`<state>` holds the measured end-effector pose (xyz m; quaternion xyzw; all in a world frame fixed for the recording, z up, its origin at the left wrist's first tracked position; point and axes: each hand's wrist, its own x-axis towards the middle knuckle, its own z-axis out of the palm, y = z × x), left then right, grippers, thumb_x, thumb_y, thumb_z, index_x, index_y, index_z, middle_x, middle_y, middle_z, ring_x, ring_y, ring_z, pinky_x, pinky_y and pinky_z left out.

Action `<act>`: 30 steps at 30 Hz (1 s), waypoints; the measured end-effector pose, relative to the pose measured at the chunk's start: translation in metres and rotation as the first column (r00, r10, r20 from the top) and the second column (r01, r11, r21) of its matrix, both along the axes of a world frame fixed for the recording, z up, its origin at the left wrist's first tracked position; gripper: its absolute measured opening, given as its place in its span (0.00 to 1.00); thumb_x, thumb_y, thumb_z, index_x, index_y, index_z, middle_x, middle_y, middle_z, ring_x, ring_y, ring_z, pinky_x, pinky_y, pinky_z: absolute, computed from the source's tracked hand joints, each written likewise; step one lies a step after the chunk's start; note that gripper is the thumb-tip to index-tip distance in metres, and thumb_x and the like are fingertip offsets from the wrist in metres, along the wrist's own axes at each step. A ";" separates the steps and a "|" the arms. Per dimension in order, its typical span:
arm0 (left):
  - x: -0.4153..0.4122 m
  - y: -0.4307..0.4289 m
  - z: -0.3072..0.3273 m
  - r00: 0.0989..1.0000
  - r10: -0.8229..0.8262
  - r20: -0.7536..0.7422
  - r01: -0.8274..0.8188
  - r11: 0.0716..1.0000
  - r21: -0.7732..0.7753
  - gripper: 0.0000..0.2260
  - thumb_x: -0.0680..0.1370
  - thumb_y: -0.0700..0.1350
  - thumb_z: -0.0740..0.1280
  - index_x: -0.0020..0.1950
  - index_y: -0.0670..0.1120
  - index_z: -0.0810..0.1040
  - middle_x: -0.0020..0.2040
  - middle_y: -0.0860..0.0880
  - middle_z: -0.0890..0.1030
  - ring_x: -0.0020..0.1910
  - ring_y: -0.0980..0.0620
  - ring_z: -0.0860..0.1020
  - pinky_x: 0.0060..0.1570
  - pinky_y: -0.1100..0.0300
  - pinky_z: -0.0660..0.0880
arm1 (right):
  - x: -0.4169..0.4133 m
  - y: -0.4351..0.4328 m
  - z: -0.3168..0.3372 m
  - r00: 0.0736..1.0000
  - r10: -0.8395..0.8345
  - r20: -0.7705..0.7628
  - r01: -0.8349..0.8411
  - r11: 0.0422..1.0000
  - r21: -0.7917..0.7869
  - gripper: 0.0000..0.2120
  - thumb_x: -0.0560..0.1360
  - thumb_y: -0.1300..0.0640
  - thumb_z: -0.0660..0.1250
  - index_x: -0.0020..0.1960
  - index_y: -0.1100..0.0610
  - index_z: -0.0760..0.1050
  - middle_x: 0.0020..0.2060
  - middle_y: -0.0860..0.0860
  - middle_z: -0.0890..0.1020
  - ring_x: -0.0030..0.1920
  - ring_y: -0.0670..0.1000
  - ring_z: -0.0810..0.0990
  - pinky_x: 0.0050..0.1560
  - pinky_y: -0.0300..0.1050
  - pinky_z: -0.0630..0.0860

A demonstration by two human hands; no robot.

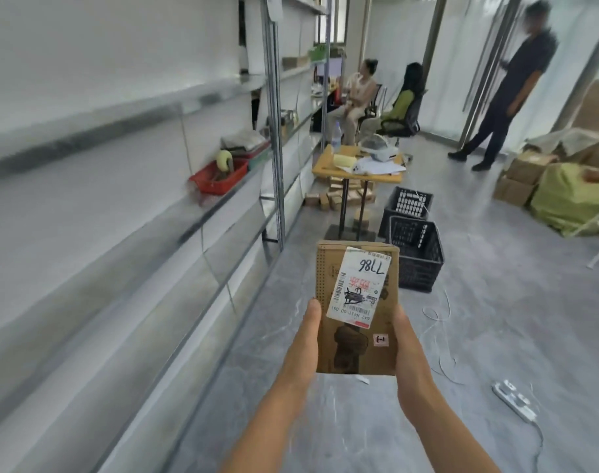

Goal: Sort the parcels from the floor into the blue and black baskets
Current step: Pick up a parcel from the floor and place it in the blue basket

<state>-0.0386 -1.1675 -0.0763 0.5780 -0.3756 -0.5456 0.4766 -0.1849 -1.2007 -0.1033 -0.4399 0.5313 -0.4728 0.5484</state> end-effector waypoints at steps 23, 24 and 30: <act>0.014 0.230 0.210 0.700 0.688 0.194 -0.620 0.719 -0.314 0.16 0.85 0.64 0.42 0.54 0.75 0.69 0.52 0.72 0.72 0.59 0.63 0.69 0.77 0.47 0.57 | 0.097 0.118 0.196 0.724 0.685 0.076 -0.629 0.702 -0.334 0.24 0.87 0.36 0.47 0.68 0.40 0.78 0.52 0.36 0.87 0.51 0.34 0.84 0.55 0.40 0.72; 0.015 0.249 0.211 0.673 0.715 0.188 -0.648 0.693 -0.318 0.16 0.85 0.63 0.42 0.55 0.74 0.69 0.54 0.71 0.72 0.61 0.62 0.69 0.77 0.47 0.57 | 0.104 0.134 0.197 0.689 0.721 0.071 -0.665 0.668 -0.334 0.24 0.86 0.36 0.47 0.68 0.40 0.78 0.53 0.36 0.87 0.54 0.36 0.84 0.59 0.42 0.72; 0.018 0.384 0.210 0.457 0.875 0.157 -0.802 0.482 -0.353 0.17 0.85 0.64 0.43 0.59 0.72 0.71 0.51 0.72 0.76 0.48 0.75 0.72 0.67 0.59 0.62 | 0.150 0.257 0.203 0.448 0.892 0.052 -0.839 0.440 -0.320 0.24 0.86 0.34 0.46 0.68 0.36 0.77 0.59 0.40 0.86 0.63 0.44 0.80 0.69 0.53 0.68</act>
